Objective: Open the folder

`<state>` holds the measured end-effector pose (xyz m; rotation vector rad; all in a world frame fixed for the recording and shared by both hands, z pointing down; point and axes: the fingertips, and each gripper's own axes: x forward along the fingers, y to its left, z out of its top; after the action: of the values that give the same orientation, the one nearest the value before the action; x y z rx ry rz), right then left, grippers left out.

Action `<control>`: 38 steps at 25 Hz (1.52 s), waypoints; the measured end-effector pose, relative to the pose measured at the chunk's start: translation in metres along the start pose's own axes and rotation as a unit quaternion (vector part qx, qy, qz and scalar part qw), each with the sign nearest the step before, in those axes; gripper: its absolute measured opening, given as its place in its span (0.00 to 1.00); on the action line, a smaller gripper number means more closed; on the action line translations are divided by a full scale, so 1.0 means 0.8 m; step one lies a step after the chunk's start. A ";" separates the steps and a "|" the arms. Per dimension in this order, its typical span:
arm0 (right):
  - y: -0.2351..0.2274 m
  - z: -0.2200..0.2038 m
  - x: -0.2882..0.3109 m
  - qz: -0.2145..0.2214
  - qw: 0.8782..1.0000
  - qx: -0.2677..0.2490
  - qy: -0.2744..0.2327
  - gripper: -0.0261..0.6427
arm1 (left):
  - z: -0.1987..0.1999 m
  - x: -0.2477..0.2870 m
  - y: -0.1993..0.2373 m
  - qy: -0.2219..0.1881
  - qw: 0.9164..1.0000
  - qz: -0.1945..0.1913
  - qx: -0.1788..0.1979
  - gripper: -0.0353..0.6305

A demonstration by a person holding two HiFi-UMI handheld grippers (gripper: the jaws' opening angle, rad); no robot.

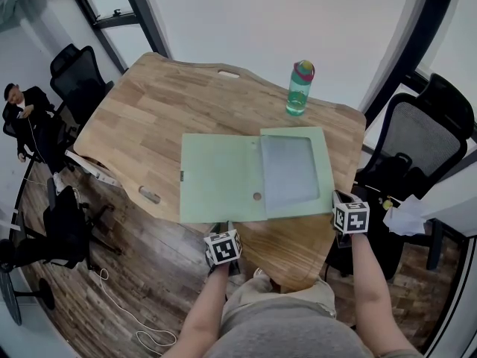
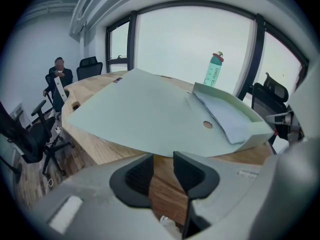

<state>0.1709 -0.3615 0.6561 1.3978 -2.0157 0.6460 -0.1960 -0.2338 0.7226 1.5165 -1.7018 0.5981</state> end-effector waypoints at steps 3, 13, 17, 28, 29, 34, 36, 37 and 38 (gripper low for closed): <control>-0.001 0.000 0.000 -0.003 1.000 0.001 -0.001 0.04 | 0.001 0.001 -0.001 0.001 1.000 0.006 0.005 0.24; -0.001 0.000 0.000 -0.008 1.000 0.002 0.000 0.04 | 0.000 0.004 0.001 0.000 1.000 0.011 0.006 0.24; -0.002 -0.001 0.000 -0.008 1.000 0.002 0.000 0.04 | -0.004 0.006 -0.001 0.005 1.000 0.014 -0.003 0.24; -0.001 0.000 -0.001 -0.014 1.000 0.010 -0.006 0.04 | 0.010 -0.010 -0.002 -0.011 1.000 0.001 0.000 0.24; -0.001 -0.001 -0.001 -0.016 1.000 0.010 -0.008 0.04 | 0.011 -0.013 -0.003 -0.013 1.000 -0.001 0.001 0.24; 0.000 0.000 -0.004 -0.031 0.999 0.006 -0.010 0.04 | 0.023 -0.026 -0.010 -0.029 0.999 -0.018 0.008 0.21; 0.004 -0.001 -0.008 -0.033 0.999 0.016 -0.013 0.04 | 0.029 -0.032 -0.013 -0.037 0.999 -0.027 0.009 0.21; 0.008 -0.002 -0.011 -0.034 0.999 0.020 -0.018 0.04 | 0.031 -0.035 -0.014 -0.041 0.999 -0.032 0.011 0.21; 0.012 -0.002 -0.016 -0.035 0.999 0.022 -0.024 0.04 | 0.033 -0.039 -0.017 -0.044 0.998 -0.038 0.012 0.21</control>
<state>0.1657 -0.3486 0.6479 1.5157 -1.9912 0.6349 -0.1893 -0.2378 0.6804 1.6387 -1.7001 0.5206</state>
